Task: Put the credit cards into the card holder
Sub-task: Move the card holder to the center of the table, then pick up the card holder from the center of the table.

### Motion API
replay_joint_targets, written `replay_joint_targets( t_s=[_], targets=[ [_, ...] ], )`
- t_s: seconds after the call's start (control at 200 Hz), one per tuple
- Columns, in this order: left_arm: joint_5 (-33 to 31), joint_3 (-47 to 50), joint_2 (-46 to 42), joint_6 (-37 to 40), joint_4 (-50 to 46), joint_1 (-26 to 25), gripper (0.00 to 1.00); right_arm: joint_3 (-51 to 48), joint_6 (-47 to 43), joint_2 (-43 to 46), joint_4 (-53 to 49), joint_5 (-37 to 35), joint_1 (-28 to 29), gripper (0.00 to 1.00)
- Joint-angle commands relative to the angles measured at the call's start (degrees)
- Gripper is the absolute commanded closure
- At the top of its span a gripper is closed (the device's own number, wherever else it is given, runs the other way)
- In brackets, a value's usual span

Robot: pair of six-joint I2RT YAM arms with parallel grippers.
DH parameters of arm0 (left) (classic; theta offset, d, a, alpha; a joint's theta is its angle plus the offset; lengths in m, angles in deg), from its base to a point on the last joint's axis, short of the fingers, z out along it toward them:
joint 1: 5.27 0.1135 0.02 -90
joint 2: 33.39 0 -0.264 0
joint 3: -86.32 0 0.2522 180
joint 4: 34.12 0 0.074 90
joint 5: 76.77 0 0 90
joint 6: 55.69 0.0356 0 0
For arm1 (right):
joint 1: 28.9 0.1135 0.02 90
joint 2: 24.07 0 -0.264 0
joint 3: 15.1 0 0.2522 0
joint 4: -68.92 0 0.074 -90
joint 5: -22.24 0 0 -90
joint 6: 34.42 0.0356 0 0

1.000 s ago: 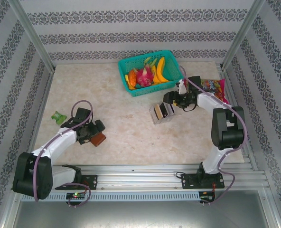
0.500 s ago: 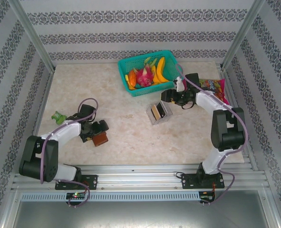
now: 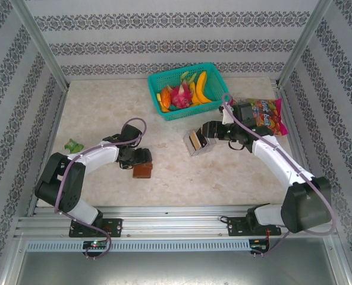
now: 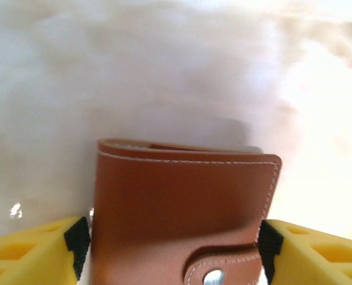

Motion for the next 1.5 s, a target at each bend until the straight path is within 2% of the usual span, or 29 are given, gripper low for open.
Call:
replay_joint_targets(
  t_s=[0.0,0.075,0.205,0.27,0.395,0.525,0.644,0.764,0.869,1.019,1.389,1.494],
  targets=[
    [5.78,-0.44,-2.47,-1.04,5.79,-0.92,0.27,-2.19,3.80,2.73,0.16,-1.03,3.03,0.34],
    [8.13,0.17,-3.10,-1.61,7.40,-1.03,0.32,-3.00,5.42,3.07,0.97,-1.35,5.81,0.36],
    [11.70,0.19,-1.49,-2.19,8.51,-1.17,0.44,-4.60,10.04,1.70,4.67,-0.75,11.00,0.46],
    [10.51,0.50,-1.76,-2.63,7.11,-1.35,0.42,-4.63,11.78,0.03,6.05,-1.42,14.37,0.50],
    [3.86,2.40,-5.17,-2.05,4.23,-0.65,0.41,-4.28,16.11,-4.38,9.32,-3.34,20.99,0.56],
    [7.54,6.42,-9.05,-2.03,7.24,3.68,0.42,-3.23,19.87,-10.63,16.22,0.47,26.03,0.67],
    [11.59,8.90,-11.03,-1.08,9.49,6.72,0.38,0.31,23.06,-17.97,19.06,1.33,29.54,0.71],
    [16.04,7.90,-7.30,1.45,8.50,7.42,0.38,3.94,25.46,-24.99,21.62,3.60,31.42,0.77],
    [19.41,7.86,-5.11,1.23,9.91,7.36,0.43,5.14,28.26,-29.59,24.81,4.61,32.35,0.80],
    [19.29,9.68,-6.01,0.41,11.16,7.35,0.44,4.77,29.89,-34.65,27.46,6.67,32.17,0.84],
    [21.46,11.56,-4.53,0.30,13.07,7.27,0.44,-3.54,29.17,-34.60,28.44,4.56,29.78,0.85],
    [22.91,11.62,-4.21,0.43,14.03,7.20,0.57,-4.38,29.16,-34.62,29.13,4.97,29.09,0.85]
  ],
)
